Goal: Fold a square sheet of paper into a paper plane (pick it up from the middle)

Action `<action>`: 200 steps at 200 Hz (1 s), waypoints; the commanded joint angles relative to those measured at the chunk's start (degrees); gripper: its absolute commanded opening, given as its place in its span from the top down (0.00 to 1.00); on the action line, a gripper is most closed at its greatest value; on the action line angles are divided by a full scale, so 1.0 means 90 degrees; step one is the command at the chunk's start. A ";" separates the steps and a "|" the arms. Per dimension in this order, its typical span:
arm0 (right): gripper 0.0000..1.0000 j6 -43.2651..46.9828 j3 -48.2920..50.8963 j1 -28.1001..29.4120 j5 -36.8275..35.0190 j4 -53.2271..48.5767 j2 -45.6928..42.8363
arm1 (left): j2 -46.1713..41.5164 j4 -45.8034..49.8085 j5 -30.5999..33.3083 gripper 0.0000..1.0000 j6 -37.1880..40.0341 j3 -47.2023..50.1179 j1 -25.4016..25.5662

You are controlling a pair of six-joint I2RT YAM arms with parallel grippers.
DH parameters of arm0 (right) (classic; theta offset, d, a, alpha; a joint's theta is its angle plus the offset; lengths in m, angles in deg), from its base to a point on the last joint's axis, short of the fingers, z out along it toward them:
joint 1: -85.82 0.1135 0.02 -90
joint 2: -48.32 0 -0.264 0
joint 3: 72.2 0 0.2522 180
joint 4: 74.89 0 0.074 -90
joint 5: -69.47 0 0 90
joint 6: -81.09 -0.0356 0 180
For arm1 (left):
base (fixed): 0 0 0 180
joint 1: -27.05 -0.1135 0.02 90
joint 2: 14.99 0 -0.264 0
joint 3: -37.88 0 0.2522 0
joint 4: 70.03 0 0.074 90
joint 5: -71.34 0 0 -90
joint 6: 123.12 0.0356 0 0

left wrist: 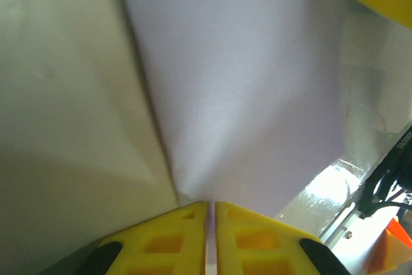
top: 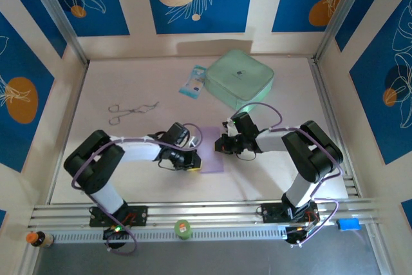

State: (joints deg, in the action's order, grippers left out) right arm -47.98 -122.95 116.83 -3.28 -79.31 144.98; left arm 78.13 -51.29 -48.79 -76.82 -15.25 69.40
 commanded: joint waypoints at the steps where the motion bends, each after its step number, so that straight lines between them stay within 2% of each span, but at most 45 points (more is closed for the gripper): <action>1: 1.00 0.0015 0.0284 0.0051 -0.0482 -0.0697 0.0347 | -0.0390 0.0367 0.0242 0.87 0.0204 0.0085 0.0065; 39: 1.00 0.0005 0.0280 0.0051 -0.0482 -0.0707 0.0335 | -0.0662 -0.0051 0.0099 0.88 -0.0189 -0.0202 0.0099; 63: 1.00 0.0005 0.0275 0.0051 -0.0481 -0.0710 0.0349 | -0.0345 -0.0618 -0.0308 0.90 -0.0598 -0.0261 0.0121; 94: 1.00 -0.0006 0.0273 0.0056 -0.0485 -0.0707 0.0376 | 0.0108 -0.0856 -0.0571 0.95 -0.0773 -0.0250 0.0232; 128: 1.00 -0.0005 0.0274 0.0061 -0.0492 -0.0711 0.0377 | 0.0303 -0.0581 -0.0558 1.00 -0.0589 -0.0123 0.0275; 144: 1.00 -0.0022 0.0280 0.0061 -0.0501 -0.0719 0.0365 | 0.0275 -0.0296 -0.0426 1.00 -0.0399 0.0033 0.0275; 200: 1.00 0.0006 0.0292 0.0061 -0.0518 -0.0725 0.0379 | -0.0050 -0.0283 -0.0276 0.98 -0.0178 0.0638 0.0284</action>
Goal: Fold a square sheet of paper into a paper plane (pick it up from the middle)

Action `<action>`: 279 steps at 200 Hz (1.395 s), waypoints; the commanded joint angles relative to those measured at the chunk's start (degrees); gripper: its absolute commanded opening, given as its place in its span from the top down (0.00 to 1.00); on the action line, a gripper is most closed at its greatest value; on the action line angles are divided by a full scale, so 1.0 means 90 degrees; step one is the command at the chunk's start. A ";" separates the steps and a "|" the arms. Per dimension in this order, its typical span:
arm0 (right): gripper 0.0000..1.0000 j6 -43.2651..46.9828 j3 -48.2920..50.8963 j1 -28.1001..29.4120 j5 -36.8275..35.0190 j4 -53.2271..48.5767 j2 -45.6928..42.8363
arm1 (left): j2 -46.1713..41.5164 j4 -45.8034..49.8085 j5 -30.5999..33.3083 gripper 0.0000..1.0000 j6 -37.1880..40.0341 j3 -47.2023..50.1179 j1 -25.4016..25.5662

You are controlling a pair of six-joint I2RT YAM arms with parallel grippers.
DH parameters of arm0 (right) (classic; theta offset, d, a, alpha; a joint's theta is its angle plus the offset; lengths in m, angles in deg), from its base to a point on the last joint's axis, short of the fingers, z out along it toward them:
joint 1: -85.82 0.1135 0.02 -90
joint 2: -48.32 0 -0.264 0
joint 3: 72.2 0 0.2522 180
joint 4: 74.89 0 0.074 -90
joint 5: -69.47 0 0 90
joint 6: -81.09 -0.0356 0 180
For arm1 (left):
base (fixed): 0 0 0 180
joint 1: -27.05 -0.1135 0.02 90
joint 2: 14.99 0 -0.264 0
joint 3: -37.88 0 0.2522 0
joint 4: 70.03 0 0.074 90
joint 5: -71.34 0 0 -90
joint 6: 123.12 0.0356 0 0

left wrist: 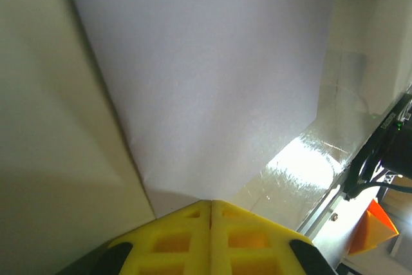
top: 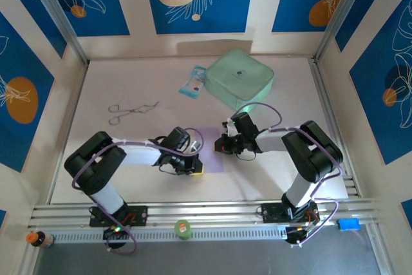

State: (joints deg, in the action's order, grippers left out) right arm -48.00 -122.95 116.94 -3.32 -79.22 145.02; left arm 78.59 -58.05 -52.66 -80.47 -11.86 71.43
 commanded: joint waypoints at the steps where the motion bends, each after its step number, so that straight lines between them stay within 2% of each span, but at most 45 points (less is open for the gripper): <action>1: 1.00 0.0008 0.0287 0.0049 -0.0515 -0.0740 0.0371 | -0.0108 0.0474 0.0159 0.98 0.0230 0.0265 0.0059; 76: 1.00 0.0056 0.0276 0.0029 -0.0496 -0.0789 0.0294 | -0.1126 0.0555 0.0602 0.95 0.0326 -0.0226 0.0022; 129: 1.00 0.0057 0.0297 0.0019 -0.0506 -0.0783 0.0294 | -0.0160 0.0305 0.0629 0.96 0.0334 -0.0974 -0.0290; 177: 1.00 0.0099 0.0302 -0.0007 -0.0498 -0.0804 0.0286 | 0.0333 -0.0226 0.0508 0.95 0.0276 -0.0738 -0.0585; 224: 1.00 0.0083 0.0344 -0.0007 -0.0517 -0.0781 0.0270 | 0.0335 -0.0030 0.0637 0.94 0.0564 -0.0212 -0.0642; 279: 1.00 0.0086 0.0331 -0.0010 -0.0516 -0.0799 0.0261 | 0.0134 0.0104 0.0593 0.94 0.0567 -0.0558 -0.0653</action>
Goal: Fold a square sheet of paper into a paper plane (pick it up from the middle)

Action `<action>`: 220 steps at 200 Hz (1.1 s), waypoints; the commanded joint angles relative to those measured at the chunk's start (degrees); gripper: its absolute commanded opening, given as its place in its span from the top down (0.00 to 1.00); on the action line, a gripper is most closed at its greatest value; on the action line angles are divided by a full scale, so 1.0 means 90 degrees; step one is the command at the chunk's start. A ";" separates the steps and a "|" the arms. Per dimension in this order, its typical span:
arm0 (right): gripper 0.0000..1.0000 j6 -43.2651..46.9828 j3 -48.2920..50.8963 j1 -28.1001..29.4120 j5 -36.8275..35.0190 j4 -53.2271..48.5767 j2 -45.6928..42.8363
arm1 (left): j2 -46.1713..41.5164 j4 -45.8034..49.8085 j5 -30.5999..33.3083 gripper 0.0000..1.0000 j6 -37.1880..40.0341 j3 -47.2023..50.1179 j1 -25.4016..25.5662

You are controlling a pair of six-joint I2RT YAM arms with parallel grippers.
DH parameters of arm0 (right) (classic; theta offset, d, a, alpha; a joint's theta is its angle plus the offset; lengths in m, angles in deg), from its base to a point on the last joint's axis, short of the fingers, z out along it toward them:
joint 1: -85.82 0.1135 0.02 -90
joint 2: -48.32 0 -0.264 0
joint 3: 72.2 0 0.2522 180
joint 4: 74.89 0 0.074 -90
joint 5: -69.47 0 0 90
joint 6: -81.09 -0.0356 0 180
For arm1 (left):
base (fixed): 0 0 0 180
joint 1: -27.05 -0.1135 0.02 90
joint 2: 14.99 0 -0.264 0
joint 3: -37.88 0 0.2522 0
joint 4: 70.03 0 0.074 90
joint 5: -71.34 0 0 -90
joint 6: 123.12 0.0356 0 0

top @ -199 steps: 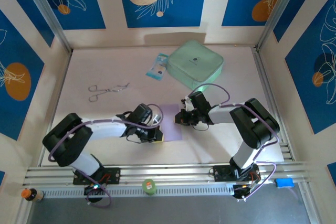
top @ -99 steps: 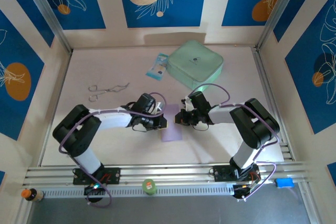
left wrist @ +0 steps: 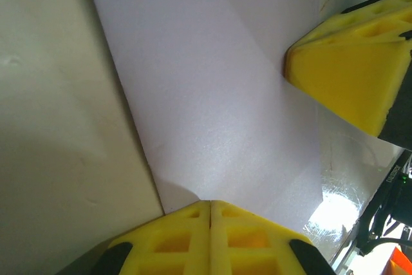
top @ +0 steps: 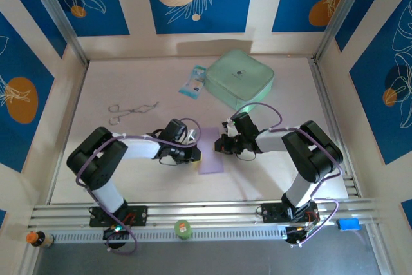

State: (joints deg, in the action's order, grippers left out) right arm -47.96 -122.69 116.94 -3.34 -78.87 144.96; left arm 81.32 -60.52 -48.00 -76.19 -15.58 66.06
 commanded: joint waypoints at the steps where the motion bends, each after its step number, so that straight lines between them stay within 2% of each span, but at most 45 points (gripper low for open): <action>1: 1.00 0.0081 0.0302 -0.0010 -0.0513 -0.0840 0.0268 | -0.0177 0.0381 0.0081 0.94 0.0089 -0.0157 -0.0051; 27: 1.00 0.0081 0.0294 -0.0010 -0.0513 -0.0833 0.0275 | -0.0149 0.0393 0.0107 0.93 0.0049 -0.0535 -0.0124; 66: 1.00 0.0080 0.0282 -0.0010 -0.0514 -0.0856 0.0273 | 0.0497 0.0102 -0.0052 0.93 -0.0026 -0.0961 -0.0299; 109: 1.00 0.0072 0.0297 -0.0010 -0.0518 -0.0855 0.0260 | 0.0917 -0.0077 -0.0053 0.94 -0.0046 -0.0814 -0.0377; 220: 1.00 0.0081 0.0283 -0.0020 -0.0535 -0.0888 0.0258 | 0.0341 -0.0482 -0.0704 0.92 -0.0397 -0.0606 -0.0496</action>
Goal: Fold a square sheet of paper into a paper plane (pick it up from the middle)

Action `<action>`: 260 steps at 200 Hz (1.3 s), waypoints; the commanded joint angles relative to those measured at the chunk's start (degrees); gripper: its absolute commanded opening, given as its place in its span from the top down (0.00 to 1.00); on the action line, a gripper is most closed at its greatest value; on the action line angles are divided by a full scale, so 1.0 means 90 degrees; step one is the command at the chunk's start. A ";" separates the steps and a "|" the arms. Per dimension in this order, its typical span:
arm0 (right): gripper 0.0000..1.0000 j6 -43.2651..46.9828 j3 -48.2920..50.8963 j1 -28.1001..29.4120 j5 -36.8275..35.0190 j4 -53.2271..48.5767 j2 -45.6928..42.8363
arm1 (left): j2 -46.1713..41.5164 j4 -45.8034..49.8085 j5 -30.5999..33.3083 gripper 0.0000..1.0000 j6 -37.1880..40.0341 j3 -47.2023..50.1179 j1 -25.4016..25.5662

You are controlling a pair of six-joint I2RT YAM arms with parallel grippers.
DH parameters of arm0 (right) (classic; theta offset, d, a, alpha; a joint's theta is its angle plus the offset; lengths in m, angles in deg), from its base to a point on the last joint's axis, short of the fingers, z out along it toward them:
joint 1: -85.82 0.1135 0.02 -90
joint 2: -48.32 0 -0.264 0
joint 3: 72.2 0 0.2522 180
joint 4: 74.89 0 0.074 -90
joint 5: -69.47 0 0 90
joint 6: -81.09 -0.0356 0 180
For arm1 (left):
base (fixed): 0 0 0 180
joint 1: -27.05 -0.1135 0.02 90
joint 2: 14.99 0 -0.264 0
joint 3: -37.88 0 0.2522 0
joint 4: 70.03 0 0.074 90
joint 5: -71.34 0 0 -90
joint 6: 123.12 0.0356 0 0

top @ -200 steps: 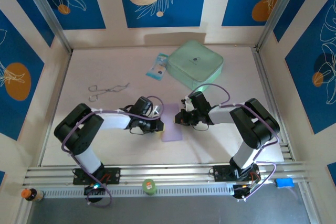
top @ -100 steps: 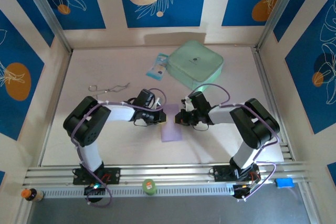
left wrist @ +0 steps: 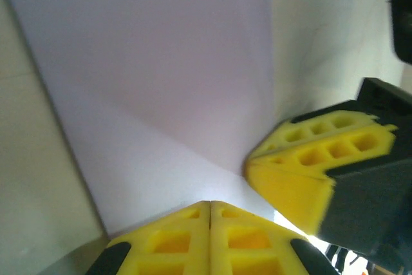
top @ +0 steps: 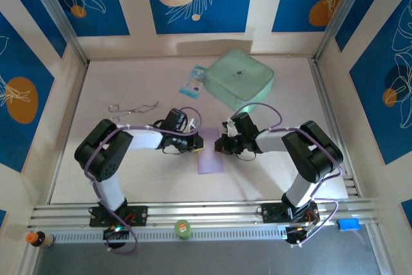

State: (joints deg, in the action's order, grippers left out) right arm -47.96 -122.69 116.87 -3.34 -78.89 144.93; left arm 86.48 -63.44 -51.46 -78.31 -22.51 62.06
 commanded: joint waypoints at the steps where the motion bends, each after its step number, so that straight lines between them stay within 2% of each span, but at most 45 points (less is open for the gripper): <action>1: 1.00 0.0081 0.0283 -0.0012 -0.0534 -0.0887 0.0261 | -0.0232 -0.0168 -0.0321 0.92 -0.0163 0.0173 -0.0051; 48: 1.00 0.0086 0.0300 -0.0022 -0.0533 -0.0865 0.0271 | 0.0130 -0.0591 -0.0404 0.93 -0.0372 0.0551 -0.0049; 107: 1.00 0.0081 0.0230 -0.0012 -0.0504 -0.0879 0.0324 | -0.0079 0.0275 0.0022 0.92 0.0148 0.0621 0.0006; 177: 1.00 0.0153 -0.0035 0.0046 -0.0355 -0.1105 0.0138 | -0.0372 0.0753 0.0294 0.91 0.0358 -0.0044 0.0002; 209: 1.00 0.0100 -0.0196 0.0076 -0.0267 -0.1240 0.0078 | -0.0009 0.0716 0.0028 0.90 0.0343 -0.0552 -0.0136; 230: 0.95 -0.0072 -0.0263 0.0056 0.0063 -0.1181 -0.0145 | 0.0224 0.0736 0.0014 0.90 0.0382 -0.0801 -0.0177; 260: 0.87 -0.0282 -0.0308 0.0058 0.0038 -0.1417 -0.0817 | 0.0558 0.0678 -0.0010 0.90 0.0356 -0.1064 -0.0237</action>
State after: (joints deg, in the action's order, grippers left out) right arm -48.62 -124.88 117.20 -3.63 -87.05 142.81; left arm 88.75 -57.87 -50.17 -76.08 -30.16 60.77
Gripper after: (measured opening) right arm 0.102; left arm 0.101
